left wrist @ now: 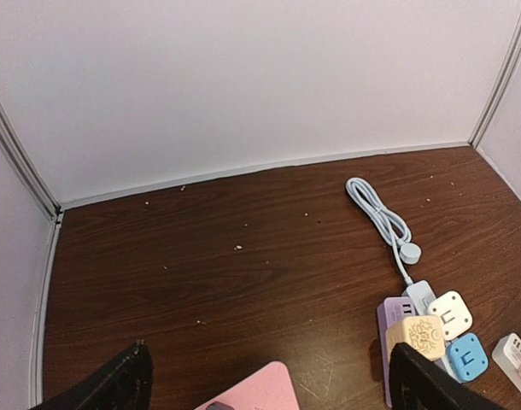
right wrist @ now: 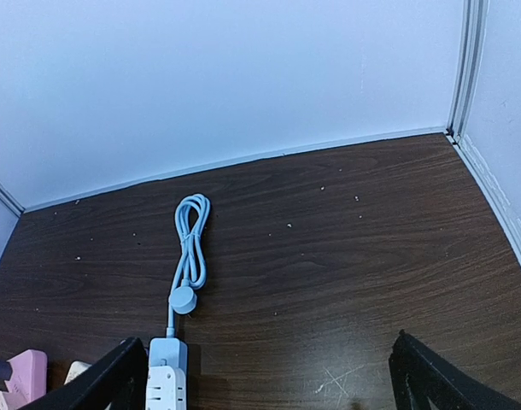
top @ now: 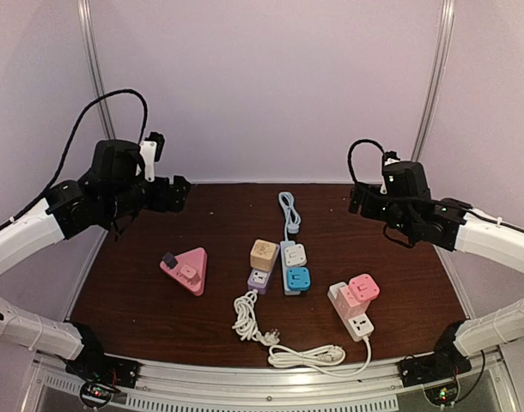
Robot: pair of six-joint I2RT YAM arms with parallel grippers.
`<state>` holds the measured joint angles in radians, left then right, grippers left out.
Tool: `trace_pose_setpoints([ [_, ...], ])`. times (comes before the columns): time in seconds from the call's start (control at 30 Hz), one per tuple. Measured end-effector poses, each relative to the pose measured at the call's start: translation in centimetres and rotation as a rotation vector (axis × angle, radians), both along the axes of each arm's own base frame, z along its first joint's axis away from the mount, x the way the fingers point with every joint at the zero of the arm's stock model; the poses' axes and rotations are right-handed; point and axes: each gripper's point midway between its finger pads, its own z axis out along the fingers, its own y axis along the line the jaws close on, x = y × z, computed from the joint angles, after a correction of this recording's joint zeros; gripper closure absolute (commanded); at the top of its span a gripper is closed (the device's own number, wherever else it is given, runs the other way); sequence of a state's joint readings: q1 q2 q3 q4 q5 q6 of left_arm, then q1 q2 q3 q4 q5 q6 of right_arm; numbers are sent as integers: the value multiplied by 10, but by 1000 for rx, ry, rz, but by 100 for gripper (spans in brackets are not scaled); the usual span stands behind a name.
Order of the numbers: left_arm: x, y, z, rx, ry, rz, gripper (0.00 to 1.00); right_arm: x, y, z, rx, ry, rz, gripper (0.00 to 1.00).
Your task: Pull the plug off the socket
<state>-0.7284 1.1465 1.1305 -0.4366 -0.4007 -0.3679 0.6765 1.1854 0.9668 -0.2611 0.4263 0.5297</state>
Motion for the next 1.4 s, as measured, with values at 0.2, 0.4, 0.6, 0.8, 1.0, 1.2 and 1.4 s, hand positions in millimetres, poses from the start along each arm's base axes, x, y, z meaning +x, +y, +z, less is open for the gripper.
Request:
trace_pose_setpoints([
  [0.2, 0, 1, -5, 15, 15, 4, 2, 0, 2, -1, -33, 0, 27, 0],
  [0.4, 1, 0, -16, 34, 48, 6, 2, 2, 9, -9, -79, 27, 69, 0],
  [0.6, 2, -5, -24, 22, 74, 2, 2, 4, 22, -34, -122, 103, 112, 0],
  [0.8, 3, -8, -36, 13, 118, 8, 2, 0, 33, -51, -151, 150, 148, 0],
  [1.0, -2, 6, -61, 8, 211, 109, 2, -2, 35, -53, -157, 157, 154, 0],
  [1.2, -23, 37, -101, -21, 360, 306, 6, -8, 50, -53, -158, 151, 196, 0],
  [1.4, -56, 71, -140, -71, 473, 478, 12, -7, 91, -62, -176, 171, 267, 0],
])
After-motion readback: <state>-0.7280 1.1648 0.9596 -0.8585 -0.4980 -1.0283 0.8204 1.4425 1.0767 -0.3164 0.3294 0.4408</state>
